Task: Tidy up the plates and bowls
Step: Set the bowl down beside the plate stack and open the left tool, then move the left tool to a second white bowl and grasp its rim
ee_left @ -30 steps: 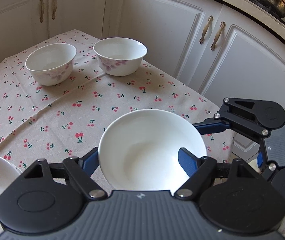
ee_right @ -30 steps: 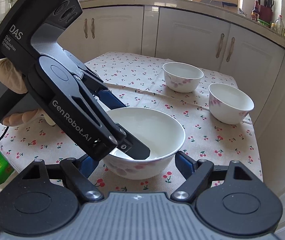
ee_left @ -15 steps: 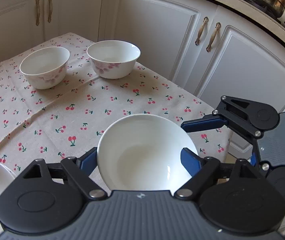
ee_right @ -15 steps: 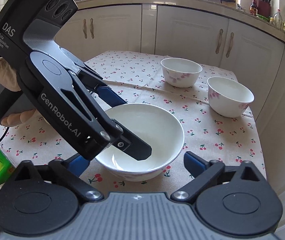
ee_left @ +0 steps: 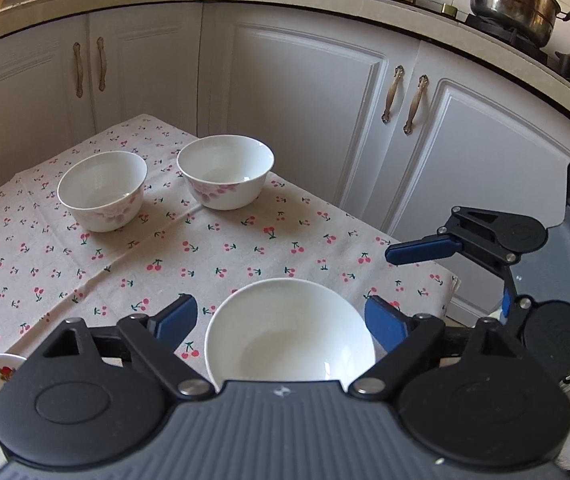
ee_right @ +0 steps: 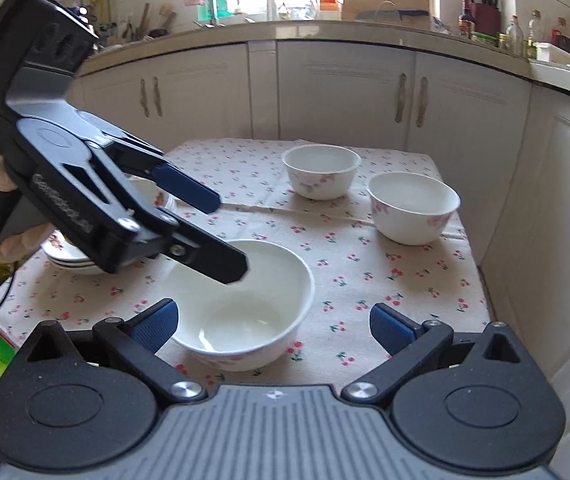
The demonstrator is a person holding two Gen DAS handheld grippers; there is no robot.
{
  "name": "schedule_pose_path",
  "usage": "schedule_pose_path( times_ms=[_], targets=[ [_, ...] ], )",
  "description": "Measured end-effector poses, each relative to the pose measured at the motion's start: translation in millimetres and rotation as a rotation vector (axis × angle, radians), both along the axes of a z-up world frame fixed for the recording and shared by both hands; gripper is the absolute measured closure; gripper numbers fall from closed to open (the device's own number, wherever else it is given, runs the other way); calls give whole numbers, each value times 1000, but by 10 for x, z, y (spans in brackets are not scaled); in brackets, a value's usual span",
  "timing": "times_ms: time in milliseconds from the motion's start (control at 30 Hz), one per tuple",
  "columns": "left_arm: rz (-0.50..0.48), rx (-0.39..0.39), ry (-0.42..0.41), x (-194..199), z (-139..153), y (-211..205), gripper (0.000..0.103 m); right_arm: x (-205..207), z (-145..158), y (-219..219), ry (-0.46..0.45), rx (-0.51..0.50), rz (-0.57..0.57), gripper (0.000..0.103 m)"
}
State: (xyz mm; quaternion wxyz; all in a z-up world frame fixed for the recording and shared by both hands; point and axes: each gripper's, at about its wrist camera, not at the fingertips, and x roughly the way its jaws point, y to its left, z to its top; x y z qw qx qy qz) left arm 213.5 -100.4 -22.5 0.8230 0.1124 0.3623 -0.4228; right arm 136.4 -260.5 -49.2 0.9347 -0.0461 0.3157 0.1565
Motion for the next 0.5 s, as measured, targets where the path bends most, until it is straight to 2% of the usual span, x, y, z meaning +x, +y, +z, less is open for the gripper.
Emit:
schedule_pose_path(
  times_ms=[200,333,500],
  targets=[
    [-3,8,-26,4,98,-55,12,78,33,-281,21,25,-97,0],
    [-9,10,-38,54,168,-116,12,114,49,-350,-17,-78,-138,0],
    [-2,19,-37,251,235,-249,12,223,87,-417,-74,-149,-145,0]
  ],
)
